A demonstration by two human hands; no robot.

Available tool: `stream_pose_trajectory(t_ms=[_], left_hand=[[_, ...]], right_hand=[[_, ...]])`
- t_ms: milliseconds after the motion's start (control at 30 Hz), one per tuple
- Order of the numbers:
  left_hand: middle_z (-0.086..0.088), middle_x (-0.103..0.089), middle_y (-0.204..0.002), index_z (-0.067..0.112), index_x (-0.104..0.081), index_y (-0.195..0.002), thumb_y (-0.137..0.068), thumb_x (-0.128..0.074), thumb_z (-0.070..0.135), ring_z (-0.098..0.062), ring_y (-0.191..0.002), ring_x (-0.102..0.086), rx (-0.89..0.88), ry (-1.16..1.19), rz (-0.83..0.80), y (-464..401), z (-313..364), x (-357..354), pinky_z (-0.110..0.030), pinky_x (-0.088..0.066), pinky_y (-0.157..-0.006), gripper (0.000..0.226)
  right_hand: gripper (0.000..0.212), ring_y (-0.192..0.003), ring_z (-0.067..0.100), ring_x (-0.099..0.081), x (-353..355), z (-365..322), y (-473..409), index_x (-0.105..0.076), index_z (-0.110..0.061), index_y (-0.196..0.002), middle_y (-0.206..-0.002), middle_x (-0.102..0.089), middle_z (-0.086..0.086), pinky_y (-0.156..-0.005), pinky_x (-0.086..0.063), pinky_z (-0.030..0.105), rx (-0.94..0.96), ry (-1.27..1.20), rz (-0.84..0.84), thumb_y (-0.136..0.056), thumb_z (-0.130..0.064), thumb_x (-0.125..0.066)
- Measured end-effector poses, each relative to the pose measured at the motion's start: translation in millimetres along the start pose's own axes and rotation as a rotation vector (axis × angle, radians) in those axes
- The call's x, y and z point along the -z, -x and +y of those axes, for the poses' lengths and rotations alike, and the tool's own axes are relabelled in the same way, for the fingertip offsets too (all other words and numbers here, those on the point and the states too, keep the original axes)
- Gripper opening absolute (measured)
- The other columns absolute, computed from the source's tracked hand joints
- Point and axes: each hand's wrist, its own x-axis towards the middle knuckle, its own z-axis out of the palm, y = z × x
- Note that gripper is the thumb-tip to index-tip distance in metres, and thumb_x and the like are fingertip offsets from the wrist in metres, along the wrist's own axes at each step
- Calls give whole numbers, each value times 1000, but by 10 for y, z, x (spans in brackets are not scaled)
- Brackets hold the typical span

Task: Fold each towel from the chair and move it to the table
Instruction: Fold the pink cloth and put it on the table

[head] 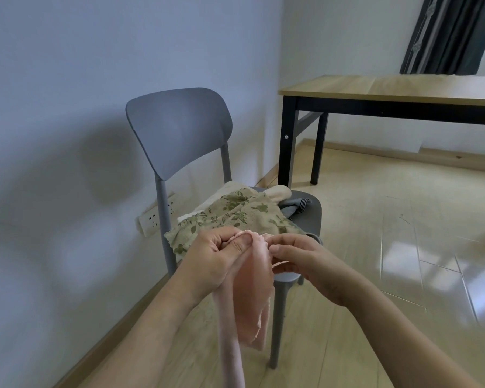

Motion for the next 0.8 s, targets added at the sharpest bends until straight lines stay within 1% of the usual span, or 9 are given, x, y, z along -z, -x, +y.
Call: stream_pose_trajectory(t_ms=[167, 267, 333, 400, 500, 567, 633, 733, 800], left_hand=[[-3, -45, -60, -1, -55, -67, -92, -59, 27, -12, -58, -42, 12, -53, 39, -4, -38, -9, -24, -36, -54, 38], [-4, -44, -62, 1, -55, -68, -93, -58, 31, -12, -59, -42, 46, -106, -5, -17, -101, 4, -27, -35, -56, 39], [2, -40, -57, 11, -52, -60, -92, -59, 34, -9, -55, -39, 85, -145, -104, -1, -124, 45, -25, -32, -53, 41], [10, -36, -54, 19, -47, -56, -91, -60, 37, -8, -52, -34, 135, -185, -272, 36, -114, 51, -23, -27, -50, 42], [5, -37, -58, 18, -46, -58, -87, -64, 44, -9, -51, -33, 225, -286, -501, 64, -95, 3, -22, -27, -46, 42], [-2, -42, -67, 19, -49, -55, -80, -63, 57, -12, -57, -37, 267, -386, -605, 71, -102, -30, -25, -31, -50, 48], [-1, -45, -74, 23, -47, -53, -78, -58, 63, -12, -69, -38, 291, -507, -616, 74, -84, -54, -27, -32, -53, 49], [9, -49, -107, 20, -62, -79, -89, -51, 55, -14, -104, -25, 278, -675, -500, 89, -2, -56, -25, -30, -57, 38], [23, -45, -114, 22, -68, -89, -90, -45, 56, -6, -104, -16, 177, -789, -427, 94, 30, -38, -26, -30, -76, 41]], right_hand=[[16, -82, 19, -65, -31, -4, -20, -68, -2, -95, -90, -70, 16, -85, -55, 33, 29, 80, 113, -83, -13, -71], [12, -77, 21, -62, -14, 12, -37, -68, -2, -87, -86, -69, 21, -81, -55, 38, 68, 111, 224, -83, -13, -71], [8, -71, 19, -59, 31, 21, -43, -66, -4, -80, -77, -67, 20, -72, -54, 37, 94, 167, 331, -84, -10, -68], [15, -62, 13, -52, 99, 46, -58, -60, -9, -67, -62, -59, 4, -58, -46, 28, 132, 269, 449, -81, -6, -66], [29, -53, 9, -39, 152, 78, -59, -46, -15, -58, -55, -44, -5, -52, -35, 24, 205, 359, 540, -77, -3, -64], [30, -54, 11, -38, 180, 86, -52, -43, -15, -58, -55, -42, -3, -51, -34, 27, 244, 410, 568, -76, -2, -64], [27, -53, 12, -36, 231, 89, -35, -42, -10, -59, -55, -41, -1, -49, -32, 24, 285, 487, 610, -74, 0, -62], [19, -51, 13, -34, 319, 75, 13, -45, -4, -63, -52, -42, 1, -47, -29, 21, 320, 621, 661, -72, 3, -59], [18, -51, 15, -35, 375, 68, 49, -47, -5, -64, -51, -44, 1, -47, -31, 22, 318, 661, 659, -72, 4, -59]])
